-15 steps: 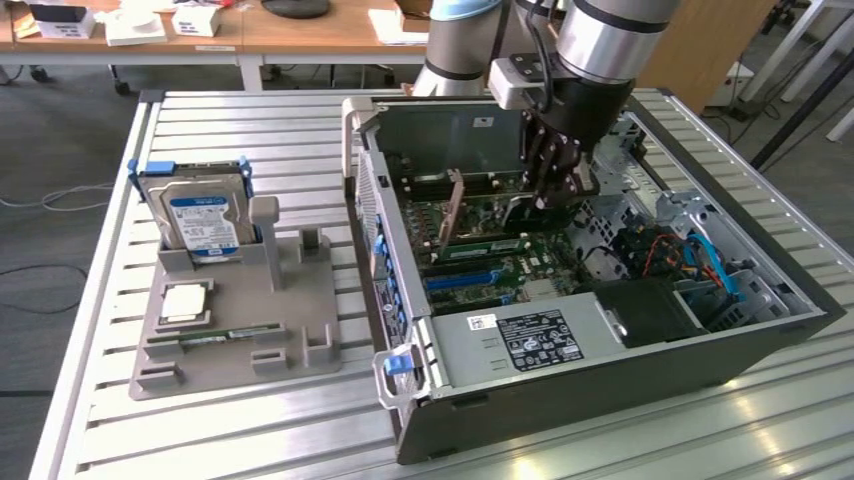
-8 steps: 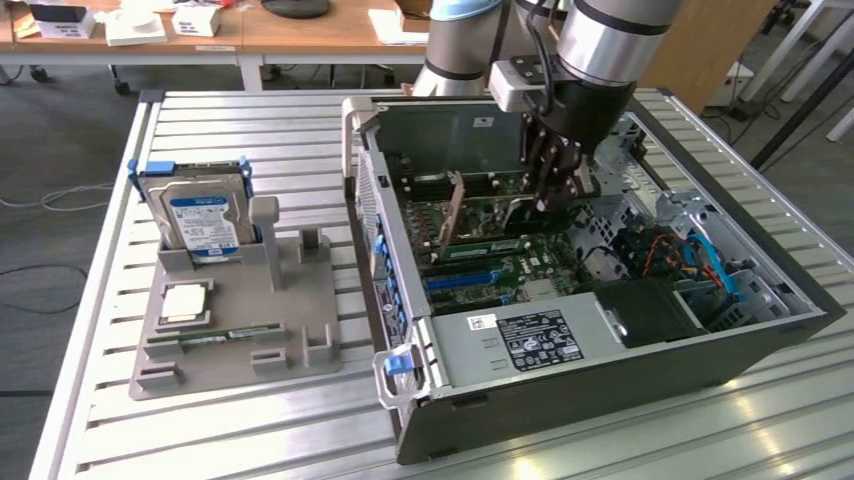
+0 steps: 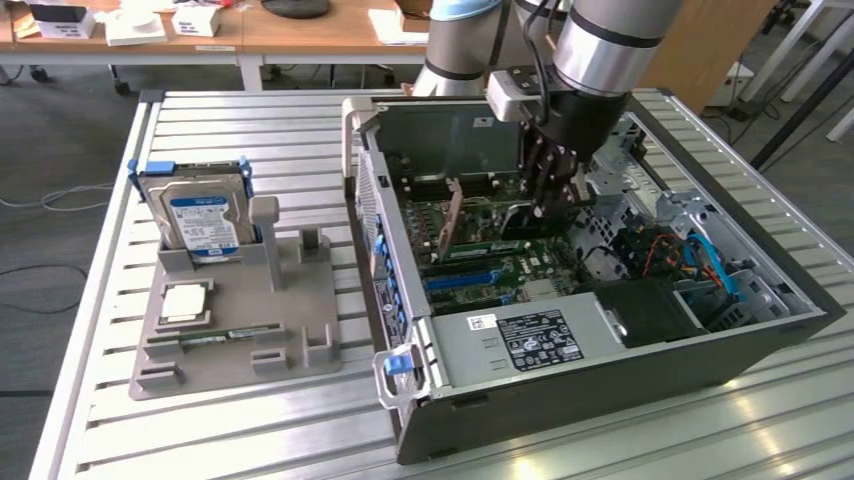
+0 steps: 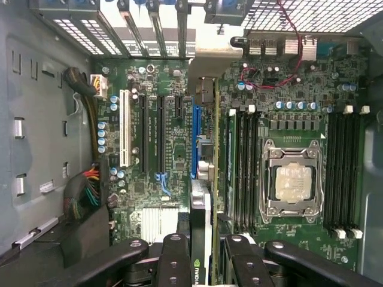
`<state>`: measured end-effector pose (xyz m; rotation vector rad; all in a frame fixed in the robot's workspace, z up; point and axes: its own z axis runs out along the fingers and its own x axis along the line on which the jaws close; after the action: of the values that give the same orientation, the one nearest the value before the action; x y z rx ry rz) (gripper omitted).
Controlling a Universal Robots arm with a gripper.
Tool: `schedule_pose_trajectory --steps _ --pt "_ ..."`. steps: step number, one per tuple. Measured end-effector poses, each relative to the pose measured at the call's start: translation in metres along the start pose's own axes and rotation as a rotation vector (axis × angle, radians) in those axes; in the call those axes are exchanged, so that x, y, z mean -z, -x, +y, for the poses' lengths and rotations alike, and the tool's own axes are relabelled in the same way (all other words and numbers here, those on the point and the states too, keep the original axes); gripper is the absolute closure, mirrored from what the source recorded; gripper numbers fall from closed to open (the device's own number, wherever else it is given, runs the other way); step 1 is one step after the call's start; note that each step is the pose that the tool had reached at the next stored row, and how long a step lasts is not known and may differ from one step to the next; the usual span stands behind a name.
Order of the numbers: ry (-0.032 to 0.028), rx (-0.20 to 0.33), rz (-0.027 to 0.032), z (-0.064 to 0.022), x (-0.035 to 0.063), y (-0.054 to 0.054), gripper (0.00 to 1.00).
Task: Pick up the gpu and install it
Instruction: 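Insert the gpu into the slot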
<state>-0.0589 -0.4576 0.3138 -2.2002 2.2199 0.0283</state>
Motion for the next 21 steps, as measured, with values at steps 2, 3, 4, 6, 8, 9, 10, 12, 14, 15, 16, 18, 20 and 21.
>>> schedule_pose_trajectory --steps 2,3,4,6,8,9,10,12,14,15,16,18,20,21 --pt "0.0001 0.0 0.0002 0.0 -0.0003 0.0 0.73" --pt "0.0001 0.0 0.0002 0.0 -0.0004 0.0 0.73" --pt "0.0001 0.0 0.0001 0.0001 -0.0004 0.0 0.73" --pt "-0.0001 0.0 -0.0003 0.0025 -0.0008 0.0 0.73" --pt "-0.0001 0.0 -0.0001 0.0038 -0.0009 0.0 0.73" --pt "-0.0001 0.0 -0.0002 0.0045 -0.0013 -0.0001 0.73" --pt "0.0 0.0 -0.0001 0.0049 -0.0021 -0.0001 0.73" --pt "0.0 0.0 0.0001 0.0052 -0.0042 -0.0002 0.73" --pt "0.0 0.0 0.0001 0.0056 -0.0062 -0.0002 0.73" --pt "0.0 0.0 0.0 0.0057 -0.0071 -0.0002 0.73" --pt "0.0 0.0 0.0001 0.0057 -0.0073 -0.0002 0.73" --pt "0.0 0.0 0.0003 0.0058 -0.0073 -0.0002 0.73" --pt "0.0 0.0 0.0001 0.0058 -0.0074 -0.0002 0.73" --pt "-0.0001 0.0 -0.0001 0.0058 -0.0081 -0.0002 0.73"
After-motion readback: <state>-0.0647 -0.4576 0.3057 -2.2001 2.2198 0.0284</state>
